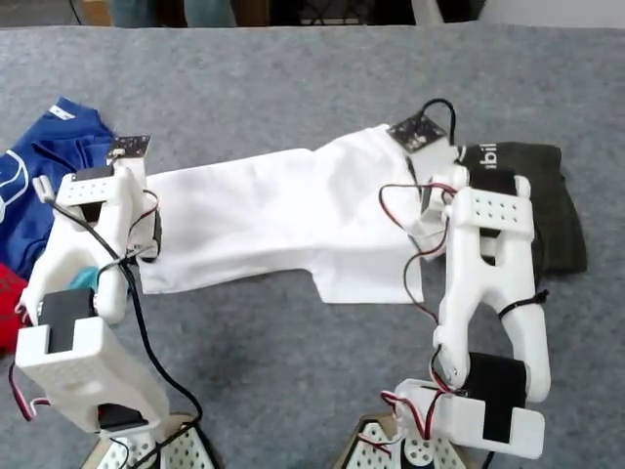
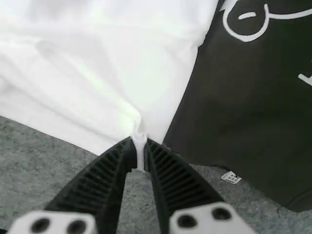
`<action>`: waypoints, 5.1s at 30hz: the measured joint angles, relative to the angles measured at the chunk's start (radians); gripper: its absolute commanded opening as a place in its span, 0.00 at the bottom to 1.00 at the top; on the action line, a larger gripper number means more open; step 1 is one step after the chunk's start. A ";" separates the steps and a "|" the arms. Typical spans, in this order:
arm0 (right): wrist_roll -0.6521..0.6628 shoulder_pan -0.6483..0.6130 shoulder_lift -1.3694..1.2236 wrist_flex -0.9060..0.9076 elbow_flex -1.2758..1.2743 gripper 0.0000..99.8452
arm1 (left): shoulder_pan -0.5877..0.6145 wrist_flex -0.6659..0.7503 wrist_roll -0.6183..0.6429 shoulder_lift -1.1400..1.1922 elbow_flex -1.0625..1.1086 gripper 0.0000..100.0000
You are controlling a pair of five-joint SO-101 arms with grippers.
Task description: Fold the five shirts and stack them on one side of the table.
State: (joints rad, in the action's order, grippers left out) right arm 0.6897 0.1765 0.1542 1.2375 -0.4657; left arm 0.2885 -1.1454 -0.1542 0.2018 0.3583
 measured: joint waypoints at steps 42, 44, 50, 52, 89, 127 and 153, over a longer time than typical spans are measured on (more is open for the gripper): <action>-0.339 -0.319 -0.215 -0.048 0.215 0.01 | 0.130 -0.414 0.163 0.040 -0.503 0.03; -0.367 -0.322 -0.304 -0.055 0.241 0.01 | 0.077 -0.397 0.196 0.075 -0.505 0.03; -0.381 -0.321 -0.476 -0.064 0.261 0.01 | -0.026 -0.273 0.315 0.247 -0.519 0.03; -0.381 -0.321 -0.491 -0.066 0.261 0.01 | -0.028 -0.216 0.348 0.308 -0.519 0.03; -0.311 -0.440 -0.315 -0.018 0.061 0.01 | 0.020 -0.026 0.528 0.422 -0.623 0.03; -0.321 -0.213 -1.040 -0.011 1.224 0.02 | -0.006 -0.227 0.568 0.618 -0.954 0.03; -0.287 -0.184 -1.363 0.516 2.090 0.02 | -0.005 -0.603 0.448 0.542 -1.269 0.03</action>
State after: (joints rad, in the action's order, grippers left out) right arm 0.4028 -0.0077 -1.2083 1.7530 1.6241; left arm 0.2839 -1.7484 0.2938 0.7434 -0.9106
